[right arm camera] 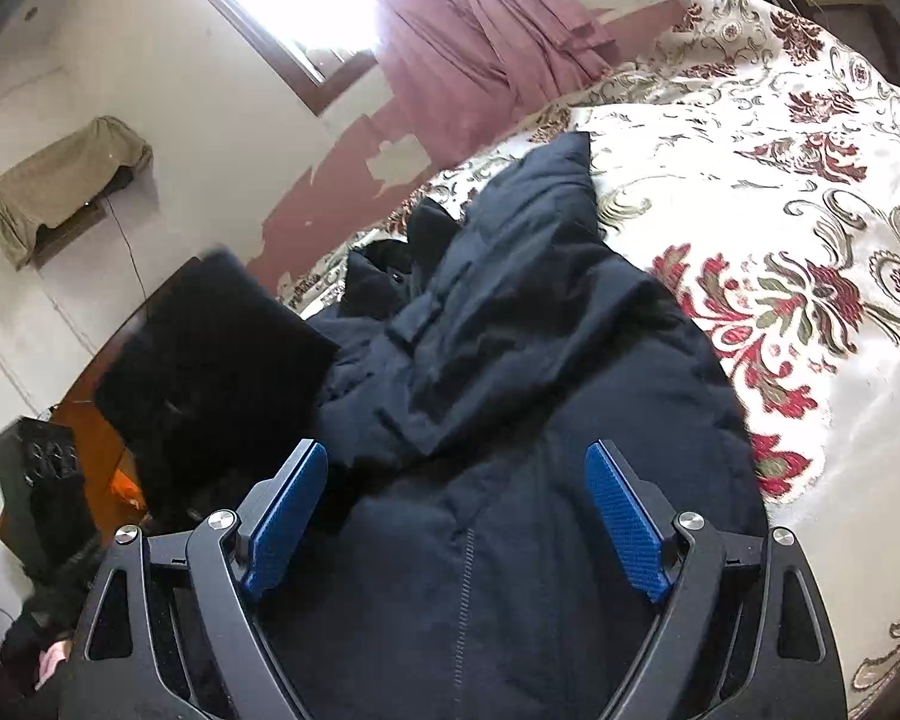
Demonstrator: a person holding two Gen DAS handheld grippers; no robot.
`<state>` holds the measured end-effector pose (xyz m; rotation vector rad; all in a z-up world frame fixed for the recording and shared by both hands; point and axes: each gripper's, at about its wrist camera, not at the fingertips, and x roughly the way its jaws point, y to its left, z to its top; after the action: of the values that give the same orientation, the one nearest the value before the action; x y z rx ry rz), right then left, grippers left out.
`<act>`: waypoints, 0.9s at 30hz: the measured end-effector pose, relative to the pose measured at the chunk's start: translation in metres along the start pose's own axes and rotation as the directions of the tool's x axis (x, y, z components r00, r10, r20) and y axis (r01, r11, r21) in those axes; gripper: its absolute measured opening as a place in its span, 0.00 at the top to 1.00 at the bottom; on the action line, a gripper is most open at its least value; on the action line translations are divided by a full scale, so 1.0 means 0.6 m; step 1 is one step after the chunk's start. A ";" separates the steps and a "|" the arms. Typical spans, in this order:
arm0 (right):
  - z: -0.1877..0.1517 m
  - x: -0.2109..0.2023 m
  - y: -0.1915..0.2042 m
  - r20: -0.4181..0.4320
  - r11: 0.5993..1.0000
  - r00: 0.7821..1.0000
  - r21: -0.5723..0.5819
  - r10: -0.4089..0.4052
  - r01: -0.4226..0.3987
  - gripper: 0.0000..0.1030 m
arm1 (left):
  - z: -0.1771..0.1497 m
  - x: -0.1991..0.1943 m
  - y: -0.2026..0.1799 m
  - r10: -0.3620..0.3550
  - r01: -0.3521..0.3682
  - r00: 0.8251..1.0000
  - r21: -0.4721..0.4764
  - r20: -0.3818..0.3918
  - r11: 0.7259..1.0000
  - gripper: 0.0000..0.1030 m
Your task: Fold large clothes
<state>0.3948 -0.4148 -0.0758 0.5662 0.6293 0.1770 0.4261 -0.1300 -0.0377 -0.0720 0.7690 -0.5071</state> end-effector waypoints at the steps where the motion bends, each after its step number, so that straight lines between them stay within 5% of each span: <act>1: 0.000 0.004 -0.006 -0.008 1.000 1.000 0.011 0.011 -0.011 0.18 | -0.001 0.013 -0.014 0.005 -0.005 1.000 -0.002 -0.018 1.000 0.91; 5: 0.001 0.008 -0.028 -0.002 0.993 0.995 0.073 0.095 -0.094 0.15 | -0.022 0.045 -0.020 0.017 -0.021 0.994 -0.035 -0.109 0.999 0.86; 8: -0.002 0.010 -0.038 0.014 0.982 0.988 0.107 0.153 -0.154 0.12 | -0.030 0.044 -0.025 -0.053 0.047 0.991 -0.052 -0.121 0.998 0.69; 10: -0.001 0.017 -0.040 0.017 0.976 0.983 0.117 0.182 -0.182 0.11 | -0.038 0.033 -0.030 -0.085 0.081 0.990 -0.042 -0.113 0.996 0.28; 11: -0.002 0.022 -0.039 0.014 0.975 0.982 0.118 0.187 -0.187 0.11 | -0.044 0.025 -0.032 -0.087 0.084 0.991 -0.035 -0.100 0.996 0.20; 16: -0.008 0.030 -0.031 -0.023 0.984 0.986 0.076 0.165 -0.163 0.10 | -0.060 0.001 -0.036 -0.071 0.070 0.993 -0.010 -0.093 0.997 0.18; 21: -0.022 0.028 0.001 -0.034 0.998 0.999 -0.044 0.037 -0.038 0.10 | -0.058 -0.026 -0.006 -0.049 0.045 0.997 -0.082 -0.053 0.996 0.18; 27: -0.025 0.035 0.010 -0.069 0.994 0.992 0.005 0.109 -0.109 0.12 | -0.051 -0.095 0.064 0.145 -0.139 0.989 -0.133 0.038 0.981 0.14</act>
<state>0.4026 -0.3962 -0.0931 0.5979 0.6661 0.2996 0.3868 -0.0665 -0.0324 -0.1483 0.7537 -0.3181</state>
